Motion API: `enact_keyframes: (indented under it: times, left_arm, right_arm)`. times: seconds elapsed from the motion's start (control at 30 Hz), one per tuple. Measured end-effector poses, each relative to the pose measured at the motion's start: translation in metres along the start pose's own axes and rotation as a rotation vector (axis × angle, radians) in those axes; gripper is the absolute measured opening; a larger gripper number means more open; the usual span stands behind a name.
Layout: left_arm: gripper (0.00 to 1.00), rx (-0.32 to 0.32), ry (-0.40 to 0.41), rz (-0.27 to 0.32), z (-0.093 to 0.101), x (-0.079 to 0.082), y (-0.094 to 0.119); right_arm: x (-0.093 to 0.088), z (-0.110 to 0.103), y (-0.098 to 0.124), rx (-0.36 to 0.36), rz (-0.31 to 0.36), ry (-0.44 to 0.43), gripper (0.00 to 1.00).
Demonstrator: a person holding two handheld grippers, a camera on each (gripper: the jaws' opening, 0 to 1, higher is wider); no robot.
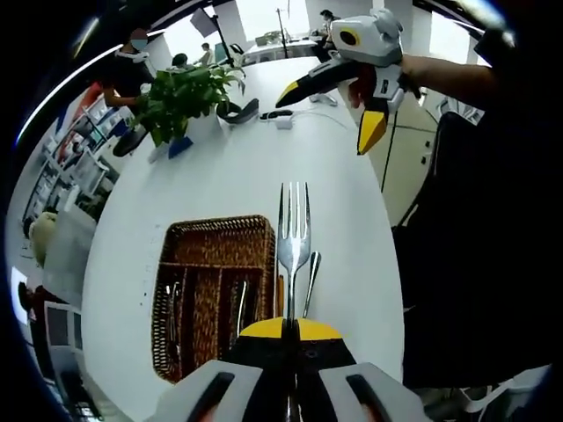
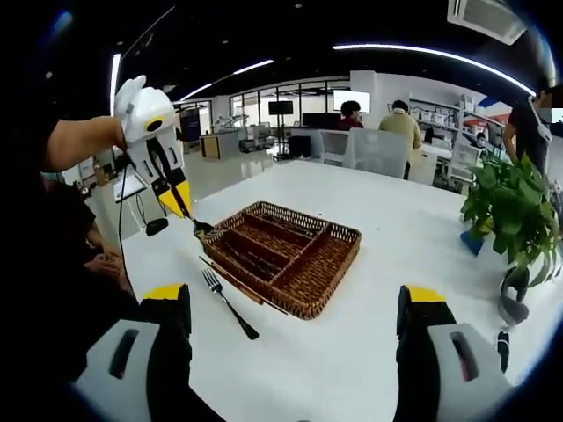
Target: Arrange the knives, forks, and spoons in their matching storage slots by inserting each utensil handle-first until every utensil is classified and aligned in the correct compartment
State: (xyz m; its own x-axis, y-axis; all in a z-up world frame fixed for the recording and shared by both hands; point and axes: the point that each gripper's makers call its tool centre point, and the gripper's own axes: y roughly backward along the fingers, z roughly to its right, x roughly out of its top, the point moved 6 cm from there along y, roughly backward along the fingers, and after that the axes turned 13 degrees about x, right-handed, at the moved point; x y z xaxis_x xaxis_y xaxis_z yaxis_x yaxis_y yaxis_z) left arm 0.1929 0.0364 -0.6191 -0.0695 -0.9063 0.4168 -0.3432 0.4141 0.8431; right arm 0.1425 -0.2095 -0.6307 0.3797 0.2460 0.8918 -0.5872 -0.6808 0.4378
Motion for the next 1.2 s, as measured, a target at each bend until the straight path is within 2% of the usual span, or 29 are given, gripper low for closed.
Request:
enact_keyframes:
  times: [0.27,0.43,0.83,1.2]
  left_arm:
    - [0.00,0.003,0.002,-0.010,-0.007,-0.008,0.003]
    - [0.00,0.009,0.014,-0.010,-0.015,-0.013,0.004]
    - [0.00,0.019,-0.006,0.001,-0.034,-0.020,-0.005]
    - [0.00,0.034,-0.011,0.013,-0.060,-0.026,-0.020]
  right_arm:
    - [-0.003,-0.001,-0.008,0.009,-0.017,-0.002,0.99]
    - [0.001,0.000,-0.014,0.014,-0.016,-0.004,0.99]
    - [0.008,0.003,-0.022,0.001,-0.017,-0.017,0.99]
    - [0.011,0.007,-0.026,-0.016,-0.020,-0.032,0.99]
